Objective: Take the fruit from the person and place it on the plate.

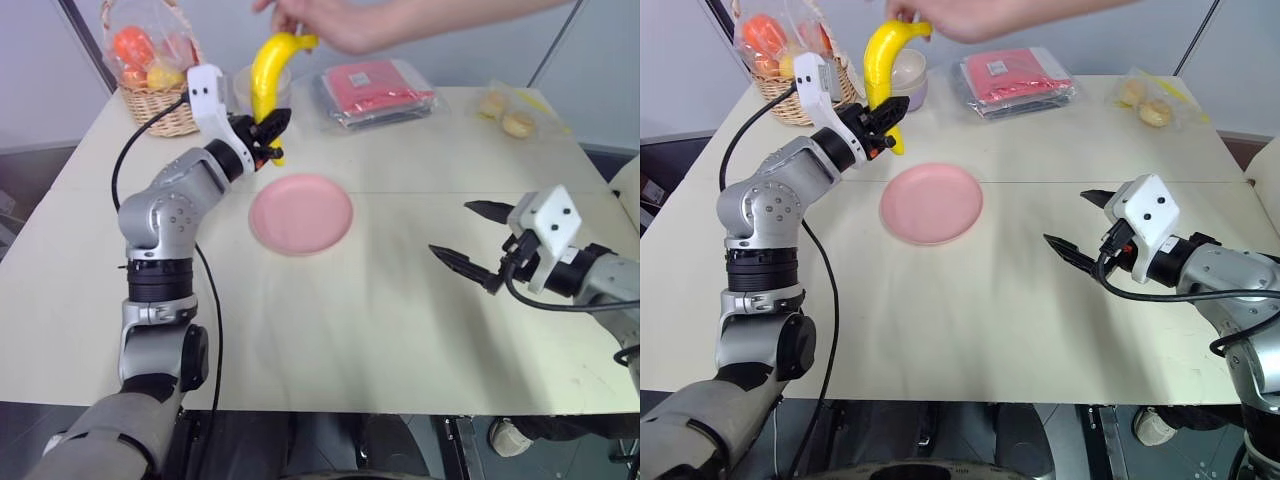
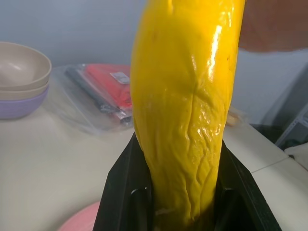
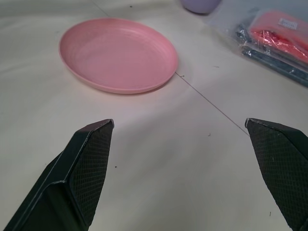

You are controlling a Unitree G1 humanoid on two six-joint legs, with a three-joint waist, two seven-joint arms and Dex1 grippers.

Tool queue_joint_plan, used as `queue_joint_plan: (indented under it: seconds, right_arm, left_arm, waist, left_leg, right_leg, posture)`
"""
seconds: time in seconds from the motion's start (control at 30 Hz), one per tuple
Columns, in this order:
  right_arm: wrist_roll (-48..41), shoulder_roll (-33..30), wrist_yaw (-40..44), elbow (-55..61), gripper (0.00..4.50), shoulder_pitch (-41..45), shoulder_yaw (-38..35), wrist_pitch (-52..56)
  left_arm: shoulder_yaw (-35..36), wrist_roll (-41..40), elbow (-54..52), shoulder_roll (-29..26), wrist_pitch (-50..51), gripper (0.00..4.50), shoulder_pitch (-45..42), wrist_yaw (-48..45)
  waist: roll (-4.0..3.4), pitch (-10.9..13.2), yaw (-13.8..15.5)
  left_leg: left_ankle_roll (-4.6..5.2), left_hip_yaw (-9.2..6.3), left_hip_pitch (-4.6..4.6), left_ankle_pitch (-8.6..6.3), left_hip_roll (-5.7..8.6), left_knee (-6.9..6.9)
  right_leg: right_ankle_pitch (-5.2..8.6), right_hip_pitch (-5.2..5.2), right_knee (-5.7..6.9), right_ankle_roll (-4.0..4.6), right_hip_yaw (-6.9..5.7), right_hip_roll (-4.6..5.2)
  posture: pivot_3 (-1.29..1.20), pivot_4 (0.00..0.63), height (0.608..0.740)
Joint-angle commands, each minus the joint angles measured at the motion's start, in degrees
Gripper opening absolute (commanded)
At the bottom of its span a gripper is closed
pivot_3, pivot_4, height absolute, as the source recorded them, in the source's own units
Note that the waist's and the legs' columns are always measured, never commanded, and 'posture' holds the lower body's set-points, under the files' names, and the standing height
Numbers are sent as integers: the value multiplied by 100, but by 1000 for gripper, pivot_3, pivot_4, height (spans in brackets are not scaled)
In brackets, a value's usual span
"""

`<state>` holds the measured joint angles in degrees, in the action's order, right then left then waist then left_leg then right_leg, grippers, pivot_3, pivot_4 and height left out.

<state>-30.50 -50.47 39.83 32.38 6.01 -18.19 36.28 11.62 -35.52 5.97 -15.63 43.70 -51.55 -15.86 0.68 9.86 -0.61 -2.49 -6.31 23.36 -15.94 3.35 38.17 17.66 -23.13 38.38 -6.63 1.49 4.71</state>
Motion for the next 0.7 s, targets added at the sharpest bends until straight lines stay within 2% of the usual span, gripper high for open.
queue_joint_plan:
  seconds: [0.03,0.33,0.57,0.63,0.67,0.7]
  right_arm:
    - [-6,22,-15,108,4500,40,-105,-86]
    - [22,185,-132,264,4500,-123,-23,-74]
    - [-11,336,-311,520,4500,-388,-99,1]
    - [-16,377,-364,586,4500,-451,-118,19]
    - [-17,391,-390,611,4500,-472,-123,28]
    - [-19,401,-411,628,4500,-488,-126,31]
  left_arm:
    - [-38,-23,-155,-25,126,805,-152,-59]
    - [-651,619,1330,83,617,805,1,-173]
    - [-795,821,1638,132,975,805,-12,-338]
    - [-800,810,1610,151,1102,1672,-3,-396]
    - [-816,809,1577,150,1154,1943,9,-430]
    - [-820,801,1541,153,1208,2469,23,-462]
  waist:
    - [0,0,0]
    - [1,0,1]
    - [1,0,-1]
    - [1,0,-1]
    - [1,0,0]
    - [1,0,-1]
  left_leg:
    - [0,0,0,0,0,0]
    - [0,0,0,0,2,0]
    - [0,-1,1,0,1,0]
    - [0,0,1,0,2,0]
    - [0,0,1,0,2,0]
    - [0,-2,1,0,2,0]
  right_leg:
    - [0,0,0,0,0,0]
    - [0,-1,1,0,0,0]
    - [0,-4,2,0,0,0]
    - [0,-3,3,0,0,1]
    - [0,-3,3,0,0,1]
    - [0,-4,3,0,0,0]
  posture:
    - [0,150,740]
    - [0,150,740]
    - [0,150,740]
    - [0,150,740]
    - [0,150,740]
    - [0,150,740]
